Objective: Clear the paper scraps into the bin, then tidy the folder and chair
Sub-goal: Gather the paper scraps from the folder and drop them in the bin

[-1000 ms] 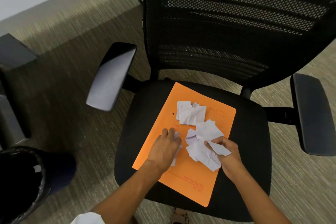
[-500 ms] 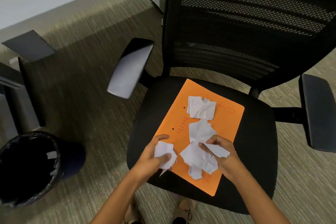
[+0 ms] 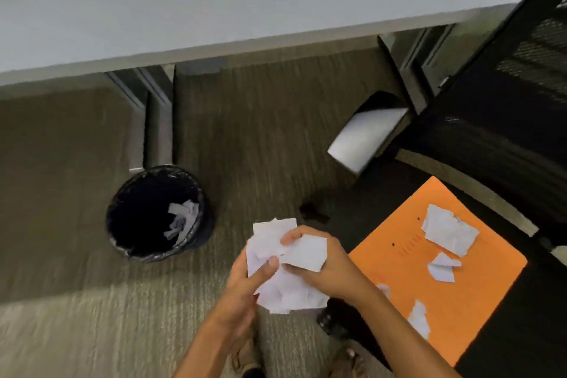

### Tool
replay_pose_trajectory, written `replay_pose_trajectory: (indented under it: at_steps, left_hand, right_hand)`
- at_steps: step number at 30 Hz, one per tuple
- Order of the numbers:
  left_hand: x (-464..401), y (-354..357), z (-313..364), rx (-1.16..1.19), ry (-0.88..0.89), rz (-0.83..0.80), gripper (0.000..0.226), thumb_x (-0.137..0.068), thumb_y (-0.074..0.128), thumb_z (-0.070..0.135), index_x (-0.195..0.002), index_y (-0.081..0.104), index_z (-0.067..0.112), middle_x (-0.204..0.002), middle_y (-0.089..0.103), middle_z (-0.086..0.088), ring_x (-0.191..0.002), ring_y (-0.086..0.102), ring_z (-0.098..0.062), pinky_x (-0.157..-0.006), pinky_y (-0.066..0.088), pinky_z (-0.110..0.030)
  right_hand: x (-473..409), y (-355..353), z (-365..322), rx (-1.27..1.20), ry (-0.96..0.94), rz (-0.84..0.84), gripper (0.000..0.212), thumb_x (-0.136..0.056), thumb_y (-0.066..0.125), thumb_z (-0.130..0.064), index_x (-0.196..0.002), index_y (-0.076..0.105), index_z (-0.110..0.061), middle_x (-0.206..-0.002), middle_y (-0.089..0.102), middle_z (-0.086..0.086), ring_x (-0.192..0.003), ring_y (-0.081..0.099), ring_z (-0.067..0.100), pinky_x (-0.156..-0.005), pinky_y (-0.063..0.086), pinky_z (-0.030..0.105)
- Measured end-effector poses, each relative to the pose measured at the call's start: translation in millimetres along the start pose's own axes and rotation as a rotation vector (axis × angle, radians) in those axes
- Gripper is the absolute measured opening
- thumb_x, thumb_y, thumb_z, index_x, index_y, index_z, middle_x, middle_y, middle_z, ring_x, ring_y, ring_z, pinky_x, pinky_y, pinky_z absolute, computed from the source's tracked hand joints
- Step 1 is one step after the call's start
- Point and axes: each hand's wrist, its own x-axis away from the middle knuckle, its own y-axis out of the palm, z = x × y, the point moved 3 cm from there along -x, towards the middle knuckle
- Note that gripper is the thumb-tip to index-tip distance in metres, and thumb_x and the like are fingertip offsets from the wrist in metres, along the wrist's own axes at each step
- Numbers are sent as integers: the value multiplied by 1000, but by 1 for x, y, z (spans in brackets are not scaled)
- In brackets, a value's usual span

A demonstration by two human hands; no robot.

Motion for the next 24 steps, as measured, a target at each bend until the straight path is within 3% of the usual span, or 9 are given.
replay_pose_trajectory:
  at_steps: [3, 5, 7, 10, 14, 16, 19, 24]
  left_hand:
    - [11, -42, 22, -32, 132, 256, 58, -77, 80, 28, -131, 60, 14, -121, 73, -10, -111, 70, -30, -98, 55, -53]
    - [13, -72, 36, 49, 208, 411, 35, -87, 70, 12, -121, 65, 15, -115, 75, -12, -107, 72, -31, -97, 55, -53]
    - [15, -102, 53, 177, 251, 524, 27, -90, 66, 2, -114, 68, 15, -113, 75, -17, -104, 72, -35, -91, 57, -51]
    - [13, -150, 81, 231, 341, 619, 28, -90, 68, -1, -114, 68, 13, -107, 77, -14, -95, 75, -30, -73, 63, -39]
    - [1, -208, 128, 245, 441, 764, 25, -90, 70, 2, -107, 68, 20, -99, 78, -3, -87, 76, -20, -63, 62, -30]
    - [-9, -234, 151, 226, 467, 812, 23, -90, 71, 6, -101, 69, 26, -99, 78, 1, -89, 76, -16, -64, 61, -29]
    - [-26, -266, 177, 189, 450, 807, 17, -94, 69, 15, -100, 69, 31, -95, 79, 8, -89, 75, -11, -65, 60, -26]
    - [-63, -307, 198, 208, 382, 664, 20, -102, 55, 12, -119, 63, 18, -110, 77, -1, -98, 74, -18, -71, 61, -30]
  right_hand:
    - [-31, 60, -25, 176, -40, -142, 29, -88, 77, -20, -110, 65, -35, -112, 69, -13, -102, 67, 5, -82, 59, 24]
    - [-52, 96, -44, 314, -100, -188, 35, -89, 75, -18, -114, 61, -37, -117, 65, -13, -105, 64, 6, -86, 60, 31]
    - [-72, 128, -62, 387, -168, -219, 43, -88, 72, -11, -121, 57, -34, -126, 61, -9, -110, 61, 5, -89, 58, 31]
    - [-103, 167, -83, 301, -170, -263, 48, -91, 71, -18, -131, 52, -37, -129, 59, -17, -114, 58, -3, -90, 53, 19]
    - [-149, 210, -104, 15, -19, -195, 38, -97, 65, -31, -134, 53, -33, -134, 61, -12, -125, 57, 6, -108, 49, 38]
    - [-173, 231, -110, -76, 62, -125, 33, -99, 60, -38, -131, 55, -34, -134, 60, -10, -123, 58, 10, -108, 50, 43]
    - [-203, 257, -115, -122, 103, -66, 35, -100, 57, -42, -133, 56, -31, -130, 57, -16, -122, 55, 7, -109, 48, 41]
    - [-254, 287, -110, -133, 166, -12, 43, -100, 56, -43, -138, 54, -23, -135, 57, -6, -125, 55, 12, -109, 47, 37]
